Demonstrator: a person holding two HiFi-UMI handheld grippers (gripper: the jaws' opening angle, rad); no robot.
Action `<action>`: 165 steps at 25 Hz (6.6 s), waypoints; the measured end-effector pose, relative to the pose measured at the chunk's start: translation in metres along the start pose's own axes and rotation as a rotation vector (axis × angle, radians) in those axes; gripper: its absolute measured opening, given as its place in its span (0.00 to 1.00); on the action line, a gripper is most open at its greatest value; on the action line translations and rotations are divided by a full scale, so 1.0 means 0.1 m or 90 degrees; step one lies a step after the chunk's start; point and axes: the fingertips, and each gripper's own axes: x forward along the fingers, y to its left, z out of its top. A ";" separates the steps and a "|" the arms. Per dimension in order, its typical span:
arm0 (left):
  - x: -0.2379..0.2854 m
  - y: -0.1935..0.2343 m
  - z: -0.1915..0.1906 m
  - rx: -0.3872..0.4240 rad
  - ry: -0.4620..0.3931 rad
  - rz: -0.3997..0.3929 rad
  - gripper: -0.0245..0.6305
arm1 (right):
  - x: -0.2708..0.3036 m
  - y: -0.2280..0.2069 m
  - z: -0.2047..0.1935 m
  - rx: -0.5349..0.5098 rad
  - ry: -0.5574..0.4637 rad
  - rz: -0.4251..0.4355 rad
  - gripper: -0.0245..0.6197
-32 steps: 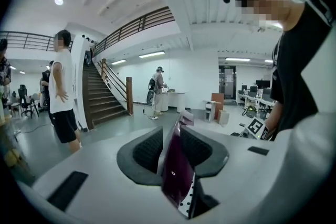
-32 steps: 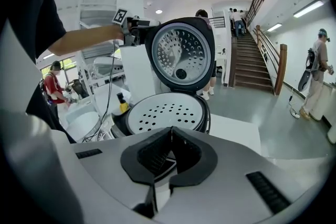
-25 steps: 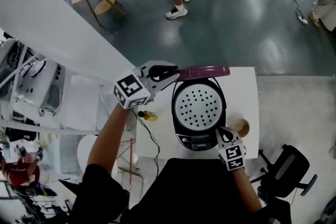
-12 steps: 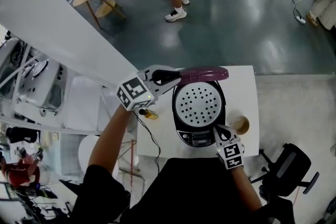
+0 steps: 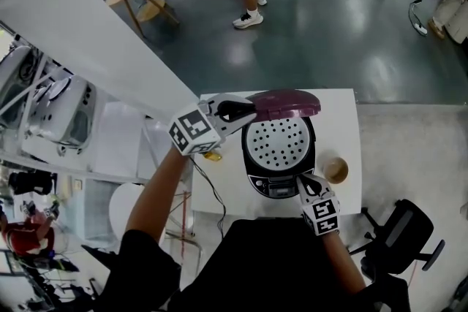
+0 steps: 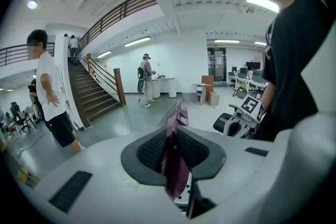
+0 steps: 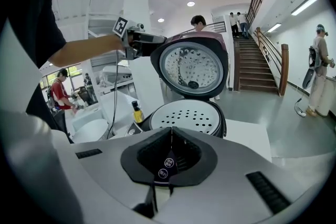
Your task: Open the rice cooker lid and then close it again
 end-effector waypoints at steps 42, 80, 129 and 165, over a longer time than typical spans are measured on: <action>0.35 -1.22 -0.86 0.001 0.105 -0.079 0.11 | -0.32 -0.12 -0.22 0.060 -0.033 -0.051 0.04; 0.69 -1.62 -1.56 -0.020 0.178 -0.138 0.06 | -0.27 -0.28 -0.31 0.166 -0.042 -0.056 0.04; 0.83 -1.59 -1.86 -0.122 0.177 -0.088 0.04 | 0.14 -0.46 -0.20 0.144 0.002 -0.047 0.04; 0.82 -1.59 -1.79 -0.232 0.129 -0.117 0.04 | 0.30 -0.43 -0.22 0.092 0.049 -0.032 0.04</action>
